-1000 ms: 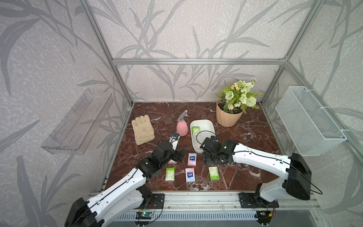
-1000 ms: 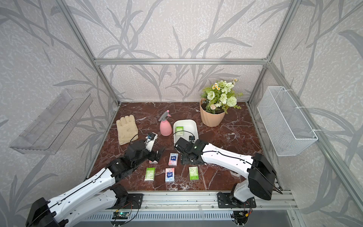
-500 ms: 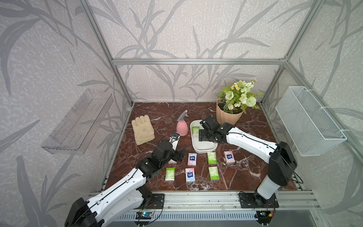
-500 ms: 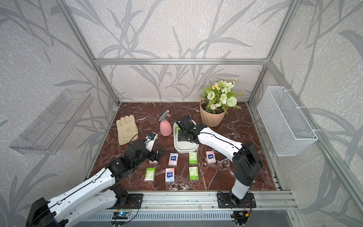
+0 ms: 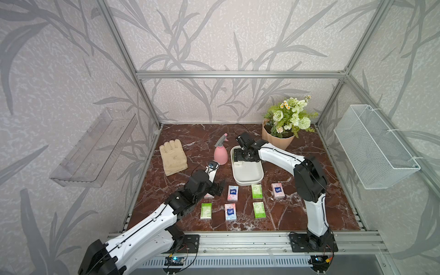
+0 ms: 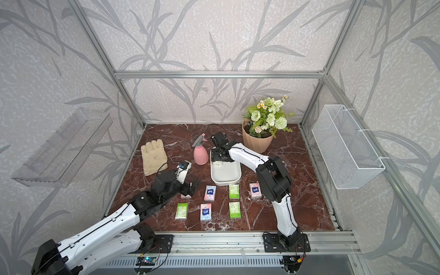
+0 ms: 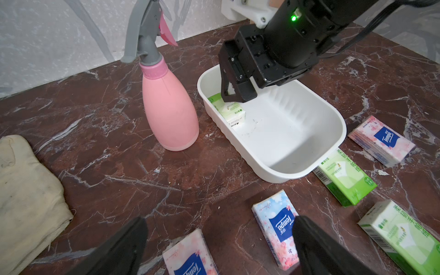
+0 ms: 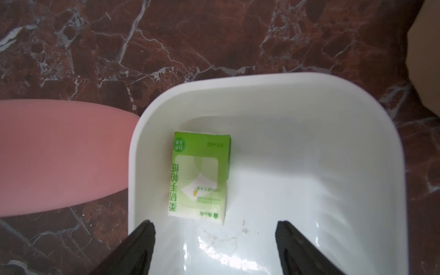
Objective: Take the pocket tissues out of the storage box
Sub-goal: Pick up the pocket tissues from the storage box.
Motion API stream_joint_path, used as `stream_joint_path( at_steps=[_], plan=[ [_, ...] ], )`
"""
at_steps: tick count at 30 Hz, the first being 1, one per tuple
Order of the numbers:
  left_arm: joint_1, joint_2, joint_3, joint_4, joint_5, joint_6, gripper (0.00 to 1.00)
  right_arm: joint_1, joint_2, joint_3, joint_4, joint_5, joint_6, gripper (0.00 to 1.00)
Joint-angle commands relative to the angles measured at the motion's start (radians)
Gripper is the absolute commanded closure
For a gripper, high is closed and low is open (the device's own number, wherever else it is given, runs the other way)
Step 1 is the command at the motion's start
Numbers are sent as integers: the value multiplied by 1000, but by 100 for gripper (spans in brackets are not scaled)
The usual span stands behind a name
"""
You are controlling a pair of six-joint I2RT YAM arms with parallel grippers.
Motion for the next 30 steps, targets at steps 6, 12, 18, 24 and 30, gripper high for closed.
stream_joint_path(
  at_steps=[6, 12, 18, 24, 30],
  plan=[
    [3, 16, -9, 13, 6, -5, 0, -28, 108, 101, -10, -92, -22, 21],
    [3, 23, -8, 13, -1, 1, 0, -37, 164, 159, -50, -113, -39, 24],
    [3, 28, -9, 10, -11, 3, 0, -40, 210, 247, -186, -22, -75, 29],
    [3, 31, -8, 6, -16, 6, 0, -40, 220, 304, -270, 45, -90, 33],
    [3, 40, -7, 10, -17, 6, 0, -39, 169, 250, -155, -65, -106, 33]
  ],
)
